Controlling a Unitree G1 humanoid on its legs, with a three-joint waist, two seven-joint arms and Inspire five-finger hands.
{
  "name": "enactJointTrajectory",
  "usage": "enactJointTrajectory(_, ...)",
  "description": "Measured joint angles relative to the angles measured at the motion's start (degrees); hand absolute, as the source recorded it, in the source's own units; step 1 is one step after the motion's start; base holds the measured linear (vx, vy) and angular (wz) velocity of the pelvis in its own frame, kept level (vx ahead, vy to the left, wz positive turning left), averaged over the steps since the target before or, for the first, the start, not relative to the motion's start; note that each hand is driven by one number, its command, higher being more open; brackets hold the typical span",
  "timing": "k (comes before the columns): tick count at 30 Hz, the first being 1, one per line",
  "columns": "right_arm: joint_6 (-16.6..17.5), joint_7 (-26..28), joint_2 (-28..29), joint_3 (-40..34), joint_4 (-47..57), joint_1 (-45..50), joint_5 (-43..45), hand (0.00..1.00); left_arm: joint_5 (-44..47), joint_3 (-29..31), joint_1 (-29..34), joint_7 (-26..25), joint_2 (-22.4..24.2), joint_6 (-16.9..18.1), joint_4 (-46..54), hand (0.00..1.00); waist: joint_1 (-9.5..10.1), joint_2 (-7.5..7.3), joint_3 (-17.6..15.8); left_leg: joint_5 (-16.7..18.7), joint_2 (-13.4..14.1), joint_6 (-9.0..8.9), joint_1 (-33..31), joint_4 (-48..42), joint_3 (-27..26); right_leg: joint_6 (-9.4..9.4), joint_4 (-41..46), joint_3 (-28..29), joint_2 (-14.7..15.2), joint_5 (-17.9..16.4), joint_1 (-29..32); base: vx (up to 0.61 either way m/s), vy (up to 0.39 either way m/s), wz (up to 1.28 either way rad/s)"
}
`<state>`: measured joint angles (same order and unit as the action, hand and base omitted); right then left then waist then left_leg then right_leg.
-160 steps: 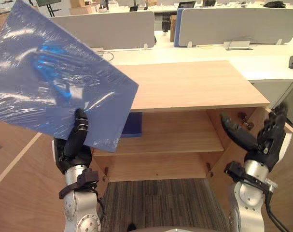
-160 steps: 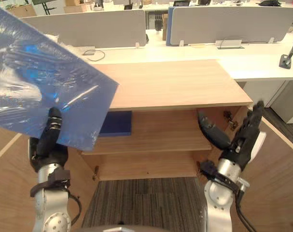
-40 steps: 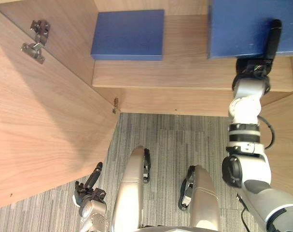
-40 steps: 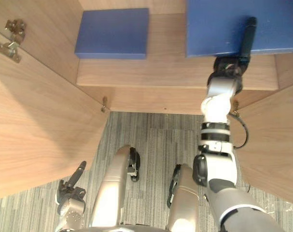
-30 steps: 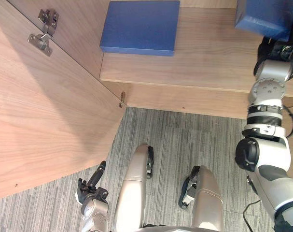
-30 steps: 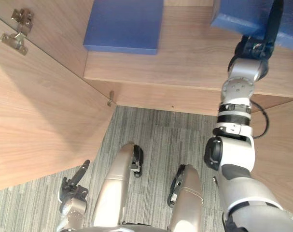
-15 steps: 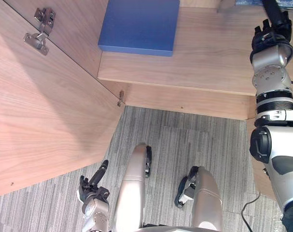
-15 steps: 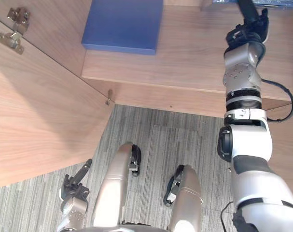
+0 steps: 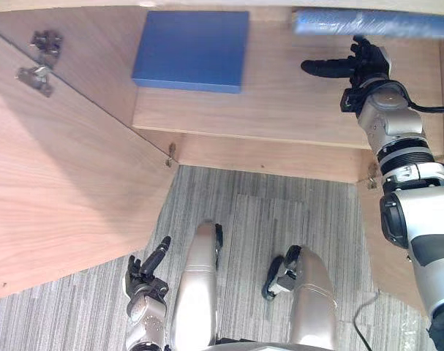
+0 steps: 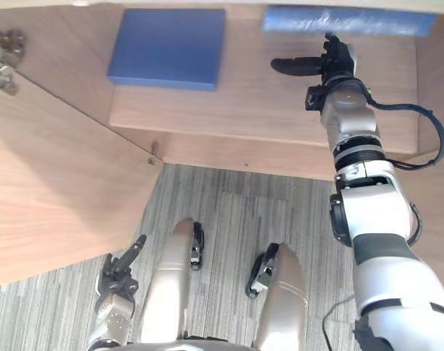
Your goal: Walk over to the cabinet, pick up the folder, carry it to the office cabinet, place the folder inside the office cabinet, then close the office cabinet door
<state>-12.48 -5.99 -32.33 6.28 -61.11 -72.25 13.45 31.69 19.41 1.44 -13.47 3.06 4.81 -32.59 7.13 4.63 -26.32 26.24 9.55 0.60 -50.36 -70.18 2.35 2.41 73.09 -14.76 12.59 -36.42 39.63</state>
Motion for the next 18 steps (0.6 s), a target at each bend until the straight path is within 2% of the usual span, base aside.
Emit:
enactJointTrajectory(6,0.8,5.5,-0.1,2.5,0.4,2.8,-17.7,1.0,-0.9,0.0,-0.7,1.7,-1.0,-1.2,-1.3,1.0,-0.17,-0.11,0.0,0.0,0.7,-0.05,1.6,1.1,-0.2,0.0,-0.5,-0.4,-0.5,0.0,-1.2,0.0,-0.006,0.01)
enactJointTrajectory(9,2.6,9.3,-0.1,6.8,2.0,5.3,-27.2,1.0,-0.9,0.0,-0.7,2.4,-2.0,-1.3,-1.2,1.0,-0.05,-0.17,0.1,-0.1,0.8,-0.14,2.1,1.3,-0.3,0.0,-0.9,-0.4,-0.6,0.0,-1.8,-0.01,0.011,0.01)
enactJointTrajectory(10,3.2,9.7,-0.7,8.9,4.0,7.2,-30.0,1.0,-1.0,0.0,-0.7,2.9,-2.4,-1.3,-0.9,1.0,0.0,-0.2,0.1,-0.1,0.8,-0.81,2.2,1.7,-0.3,0.0,-1.3,-0.4,-0.6,0.0,-1.8,0.0,0.0,0.0)
enactJointTrajectory(15,5.4,13.3,-3.8,13.5,10.4,12.0,-31.3,1.0,-0.9,0.0,-0.5,3.7,-3.0,-1.6,-0.8,1.0,-0.09,-0.35,0.2,0.0,0.9,-1.35,3.1,2.4,-1.2,0.0,-2.5,-0.1,-0.5,0.0,-2.5,-0.02,0.051,-0.04)
enactJointTrajectory(18,6.6,14.4,-4.4,18.7,14.6,15.7,-31.4,1.0,-0.9,-0.1,-0.2,4.1,-3.4,-1.6,-0.6,1.0,-0.22,-1.68,0.9,0.1,1.1,-1.6,4.2,3.2,-2.1,0.0,-3.2,0.7,-0.6,0.0,-2.9,-0.01,0.052,-0.12)
